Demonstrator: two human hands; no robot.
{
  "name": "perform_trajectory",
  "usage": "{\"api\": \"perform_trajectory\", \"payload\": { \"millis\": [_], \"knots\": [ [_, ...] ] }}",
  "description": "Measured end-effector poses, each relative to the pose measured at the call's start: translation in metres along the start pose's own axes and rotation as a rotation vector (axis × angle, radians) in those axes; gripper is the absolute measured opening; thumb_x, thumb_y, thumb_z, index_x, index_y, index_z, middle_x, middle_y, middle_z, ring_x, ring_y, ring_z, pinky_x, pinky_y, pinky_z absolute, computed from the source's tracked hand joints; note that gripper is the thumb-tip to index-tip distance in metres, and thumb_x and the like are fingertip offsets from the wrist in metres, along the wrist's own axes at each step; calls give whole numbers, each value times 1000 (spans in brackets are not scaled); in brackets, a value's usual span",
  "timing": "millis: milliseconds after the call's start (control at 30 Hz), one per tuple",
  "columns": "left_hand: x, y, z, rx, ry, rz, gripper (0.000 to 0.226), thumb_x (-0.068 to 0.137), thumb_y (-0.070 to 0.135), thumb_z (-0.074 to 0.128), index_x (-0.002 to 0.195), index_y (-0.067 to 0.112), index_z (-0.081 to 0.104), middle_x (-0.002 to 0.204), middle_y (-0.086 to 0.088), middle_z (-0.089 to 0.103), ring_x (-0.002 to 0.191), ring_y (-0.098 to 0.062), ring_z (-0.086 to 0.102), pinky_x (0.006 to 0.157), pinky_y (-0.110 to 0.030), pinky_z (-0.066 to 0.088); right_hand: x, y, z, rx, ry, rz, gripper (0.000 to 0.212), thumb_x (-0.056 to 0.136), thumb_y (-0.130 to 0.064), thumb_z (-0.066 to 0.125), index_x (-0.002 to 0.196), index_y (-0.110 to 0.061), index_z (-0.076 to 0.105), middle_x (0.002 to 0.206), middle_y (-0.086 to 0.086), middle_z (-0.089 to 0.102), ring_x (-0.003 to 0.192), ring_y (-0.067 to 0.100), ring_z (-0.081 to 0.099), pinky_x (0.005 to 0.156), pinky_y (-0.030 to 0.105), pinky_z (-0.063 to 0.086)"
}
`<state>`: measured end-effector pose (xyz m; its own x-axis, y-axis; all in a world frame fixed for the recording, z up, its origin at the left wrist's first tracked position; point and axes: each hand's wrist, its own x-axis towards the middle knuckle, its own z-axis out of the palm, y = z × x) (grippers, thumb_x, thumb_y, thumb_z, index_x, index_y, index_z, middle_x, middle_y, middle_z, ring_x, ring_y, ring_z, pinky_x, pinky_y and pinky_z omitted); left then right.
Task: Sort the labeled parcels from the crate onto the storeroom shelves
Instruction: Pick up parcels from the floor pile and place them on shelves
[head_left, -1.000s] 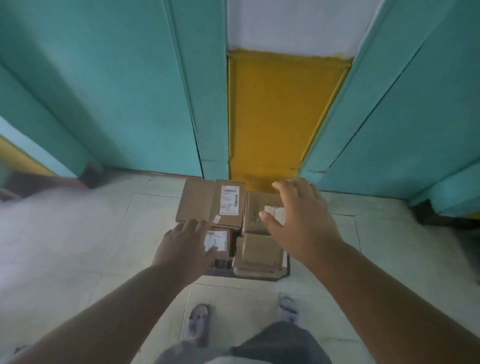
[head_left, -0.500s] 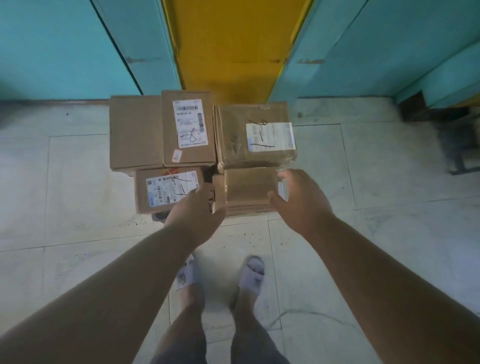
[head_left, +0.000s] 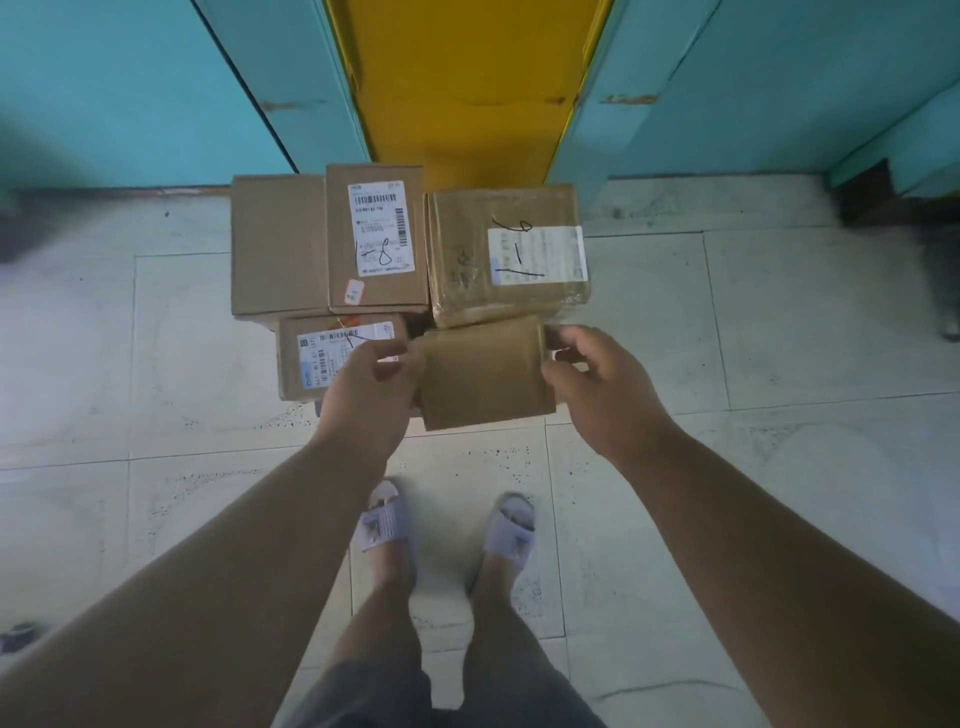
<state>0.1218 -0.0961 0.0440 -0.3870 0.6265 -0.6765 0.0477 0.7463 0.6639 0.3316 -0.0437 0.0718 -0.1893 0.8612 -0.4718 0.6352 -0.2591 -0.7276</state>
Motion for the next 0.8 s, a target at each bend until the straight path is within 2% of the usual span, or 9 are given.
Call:
{"api": "perform_trajectory", "payload": {
  "millis": [133, 233, 333, 400, 533, 567, 633, 700, 800],
  "knots": [
    [-38, 33, -16, 11, 119, -10, 21, 97, 44, 57, 112, 30, 59, 96, 8, 61, 82, -23, 67, 83, -51, 60, -26, -41, -33, 97, -161, -144, 30, 97, -20, 57, 122, -35, 65, 105, -32, 61, 96, -10, 59, 77, 13, 45],
    [-59, 52, -25, -44, 137, -54, 18, 97, 42, 57, 108, 28, 61, 99, 1, 63, 74, -25, 70, 82, -52, 60, -34, -59, -47, 108, -327, -188, 36, 101, -26, 55, 132, -44, 53, 127, -22, 56, 113, -9, 54, 86, 7, 43],
    [-77, 57, -35, -225, -16, -80, 25, 94, 44, 61, 112, 26, 65, 107, -9, 67, 77, -29, 75, 79, -54, 61, -38, -75, -52, 20, -226, -191, 45, 96, -41, 61, 140, -37, 51, 127, -16, 56, 116, 9, 58, 95, 27, 49],
    [-89, 56, -42, -282, -156, -59, 39, 91, 50, 63, 120, 25, 62, 116, -12, 64, 91, -28, 74, 84, -50, 60, -41, -89, -51, -33, -142, -193, 50, 92, -52, 62, 137, -32, 56, 117, -16, 57, 106, 8, 61, 83, 23, 49],
    [-112, 51, -58, -150, -352, 137, 34, 93, 37, 66, 125, 30, 56, 119, -7, 65, 106, -25, 66, 90, -42, 58, -50, -124, -49, -167, -76, -152, 46, 86, -72, 47, 110, -35, 61, 89, -20, 60, 79, -4, 55, 65, 19, 39],
    [-115, 49, -64, -172, -333, 135, 33, 95, 30, 66, 126, 27, 56, 121, -8, 65, 109, -27, 65, 91, -44, 58, -54, -134, -49, -176, -108, -150, 38, 91, -69, 43, 96, -36, 61, 81, -18, 60, 74, -2, 55, 66, 24, 41],
    [-119, 50, -81, -316, -313, 50, 28, 97, 25, 61, 124, 20, 57, 125, -14, 66, 113, -32, 65, 94, -46, 57, -62, -154, -52, -169, -212, -150, 48, 96, -65, 40, 80, -28, 65, 75, -2, 66, 71, 17, 61, 72, 37, 47],
    [-125, 56, -103, -488, -358, -69, 29, 99, 28, 54, 124, 14, 58, 123, -17, 69, 107, -32, 69, 87, -42, 59, -71, -173, -56, -114, -289, -130, 45, 90, -64, 52, 96, -25, 75, 90, 6, 74, 83, 25, 68, 85, 45, 51],
    [-132, 67, -135, -544, -438, -135, 40, 103, 35, 42, 127, 6, 57, 105, -17, 73, 75, -24, 73, 61, -32, 60, -80, -201, -56, -118, -294, -148, 42, 83, -48, 76, 123, -39, 68, 107, -9, 71, 93, 12, 68, 86, 33, 55]
  ]
}}
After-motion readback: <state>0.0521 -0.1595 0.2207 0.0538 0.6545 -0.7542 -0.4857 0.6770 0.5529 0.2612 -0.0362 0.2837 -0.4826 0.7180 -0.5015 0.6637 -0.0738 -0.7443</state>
